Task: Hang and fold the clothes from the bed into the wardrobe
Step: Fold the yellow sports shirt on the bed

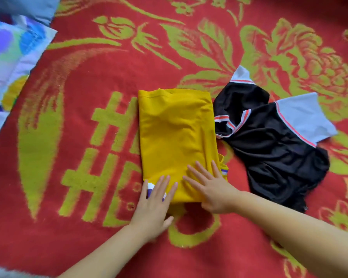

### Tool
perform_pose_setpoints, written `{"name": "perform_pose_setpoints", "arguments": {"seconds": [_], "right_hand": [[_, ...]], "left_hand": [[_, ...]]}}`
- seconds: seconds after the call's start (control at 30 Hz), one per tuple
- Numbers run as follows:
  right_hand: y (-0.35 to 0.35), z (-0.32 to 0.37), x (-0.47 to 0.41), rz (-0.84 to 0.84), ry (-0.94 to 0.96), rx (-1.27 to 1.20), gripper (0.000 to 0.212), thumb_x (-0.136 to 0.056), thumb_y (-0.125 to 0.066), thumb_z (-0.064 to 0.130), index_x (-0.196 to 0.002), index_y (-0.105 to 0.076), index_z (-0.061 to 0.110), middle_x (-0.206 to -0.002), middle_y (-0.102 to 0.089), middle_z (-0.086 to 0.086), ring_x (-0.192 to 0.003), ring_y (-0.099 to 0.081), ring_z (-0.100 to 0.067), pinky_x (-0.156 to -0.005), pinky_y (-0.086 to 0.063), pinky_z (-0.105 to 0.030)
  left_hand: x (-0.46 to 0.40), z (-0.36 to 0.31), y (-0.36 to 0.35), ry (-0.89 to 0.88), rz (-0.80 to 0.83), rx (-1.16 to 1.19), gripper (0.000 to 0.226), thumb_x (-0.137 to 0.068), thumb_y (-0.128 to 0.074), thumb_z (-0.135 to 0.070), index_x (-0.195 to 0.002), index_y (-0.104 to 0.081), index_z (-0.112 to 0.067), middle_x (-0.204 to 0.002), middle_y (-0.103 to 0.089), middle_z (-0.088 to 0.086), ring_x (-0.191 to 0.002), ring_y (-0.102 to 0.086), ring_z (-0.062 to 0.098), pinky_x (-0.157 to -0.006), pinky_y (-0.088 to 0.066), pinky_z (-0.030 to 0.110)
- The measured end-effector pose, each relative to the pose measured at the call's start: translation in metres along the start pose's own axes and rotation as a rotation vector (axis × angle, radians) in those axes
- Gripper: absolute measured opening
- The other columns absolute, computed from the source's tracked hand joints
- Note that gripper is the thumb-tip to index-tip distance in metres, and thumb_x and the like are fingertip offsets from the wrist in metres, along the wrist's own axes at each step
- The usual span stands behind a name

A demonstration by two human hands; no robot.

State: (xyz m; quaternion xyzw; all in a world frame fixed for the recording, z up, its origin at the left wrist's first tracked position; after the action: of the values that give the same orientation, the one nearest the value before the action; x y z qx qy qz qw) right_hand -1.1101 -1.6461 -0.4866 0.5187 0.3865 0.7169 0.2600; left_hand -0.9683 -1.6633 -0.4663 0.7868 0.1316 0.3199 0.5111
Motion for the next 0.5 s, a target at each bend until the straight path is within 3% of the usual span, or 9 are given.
{"name": "perform_pose_setpoints", "arguments": {"seconds": [0.03,0.1,0.17,0.23,0.3,0.4,0.47,0.5], "right_hand": [[-0.015,0.001,0.007,0.022,-0.011,0.034,0.095,-0.080,-0.053,0.043,-0.152,0.008,0.031,-0.153,0.026,-0.004,-0.139,0.029,-0.034,-0.105,0.023,-0.061],[-0.022,-0.011,0.012,-0.027,-0.089,0.023,0.096,-0.081,-0.054,0.051,-0.151,0.008,0.030,-0.154,0.020,-0.008,-0.140,0.024,-0.037,-0.103,0.022,-0.063],[-0.021,-0.028,0.011,-0.052,-0.191,0.010,0.093,-0.086,-0.051,0.049,-0.145,0.020,0.034,-0.152,0.027,-0.007,-0.141,0.023,-0.038,-0.104,0.019,-0.065],[-0.024,-0.037,0.011,-0.048,-0.242,0.001,0.083,-0.094,-0.044,0.033,-0.143,0.023,0.037,-0.155,0.026,-0.008,-0.142,0.021,-0.040,-0.107,0.012,-0.066],[-0.024,-0.041,0.015,-0.040,-0.235,0.001,0.076,-0.095,-0.038,0.020,-0.149,0.014,0.037,-0.158,0.020,-0.010,-0.140,0.026,-0.041,-0.109,0.007,-0.066],[-0.022,-0.044,0.020,-0.008,-0.183,0.045,0.082,-0.092,-0.040,0.004,-0.151,0.006,0.037,-0.159,0.018,-0.009,-0.130,0.038,-0.038,-0.109,0.007,-0.066],[-0.007,-0.040,0.022,-0.058,-0.147,0.102,0.083,-0.088,-0.048,-0.002,-0.153,-0.009,0.034,-0.161,0.002,-0.012,-0.138,0.022,-0.044,-0.108,0.000,-0.070],[0.006,-0.037,0.023,-0.123,-0.119,0.149,0.081,-0.082,-0.057,-0.003,-0.150,-0.027,0.030,-0.159,-0.017,-0.015,-0.142,0.000,-0.049,-0.104,-0.009,-0.073]], "left_hand": [[0.004,0.002,0.003,0.022,-0.042,0.018,0.106,-0.059,-0.081,-0.058,-0.145,-0.037,-0.014,-0.150,-0.033,0.018,-0.137,-0.036,0.033,-0.100,-0.040,0.061],[0.011,0.010,0.008,0.093,-0.196,0.085,0.105,-0.056,-0.086,-0.052,-0.141,-0.045,-0.008,-0.145,-0.041,0.021,-0.130,-0.045,0.036,-0.095,-0.044,0.060],[0.019,0.026,0.006,0.251,-0.308,0.281,0.101,-0.066,-0.084,-0.040,-0.147,-0.032,-0.009,-0.149,-0.035,0.021,-0.135,-0.039,0.036,-0.103,-0.038,0.055],[0.030,0.042,-0.010,0.510,-0.295,0.525,0.101,-0.075,-0.078,-0.036,-0.152,-0.015,-0.015,-0.151,-0.028,0.015,-0.138,-0.032,0.033,-0.108,-0.034,0.048],[0.033,0.042,-0.026,0.698,-0.219,0.681,0.102,-0.080,-0.072,-0.041,-0.153,-0.004,-0.021,-0.143,-0.032,0.011,-0.132,-0.037,0.032,-0.102,-0.038,0.044],[0.020,0.035,-0.031,0.803,-0.181,0.774,0.092,-0.088,-0.062,-0.036,-0.153,0.002,-0.028,-0.125,-0.053,0.012,-0.109,-0.057,0.035,-0.082,-0.047,0.041],[0.011,0.039,-0.029,0.836,-0.185,0.797,0.085,-0.093,-0.053,-0.023,-0.151,0.007,-0.035,-0.091,-0.063,0.010,-0.082,-0.062,0.035,-0.066,-0.049,0.040],[0.009,0.043,-0.025,0.813,-0.182,0.773,0.084,-0.093,-0.049,-0.016,-0.150,0.009,-0.038,-0.076,-0.060,0.006,-0.069,-0.060,0.032,-0.057,-0.045,0.038]]}}
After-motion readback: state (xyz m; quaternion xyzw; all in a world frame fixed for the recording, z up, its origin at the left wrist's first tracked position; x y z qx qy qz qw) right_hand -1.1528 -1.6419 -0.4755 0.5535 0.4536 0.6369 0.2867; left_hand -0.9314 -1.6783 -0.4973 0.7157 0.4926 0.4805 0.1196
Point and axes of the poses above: each hand's wrist, its own x-axis away from the middle knuckle, its own y-axis out of the back of the hand, z = x × y, the point moved 9 cm from there along -x, towards the middle knuckle
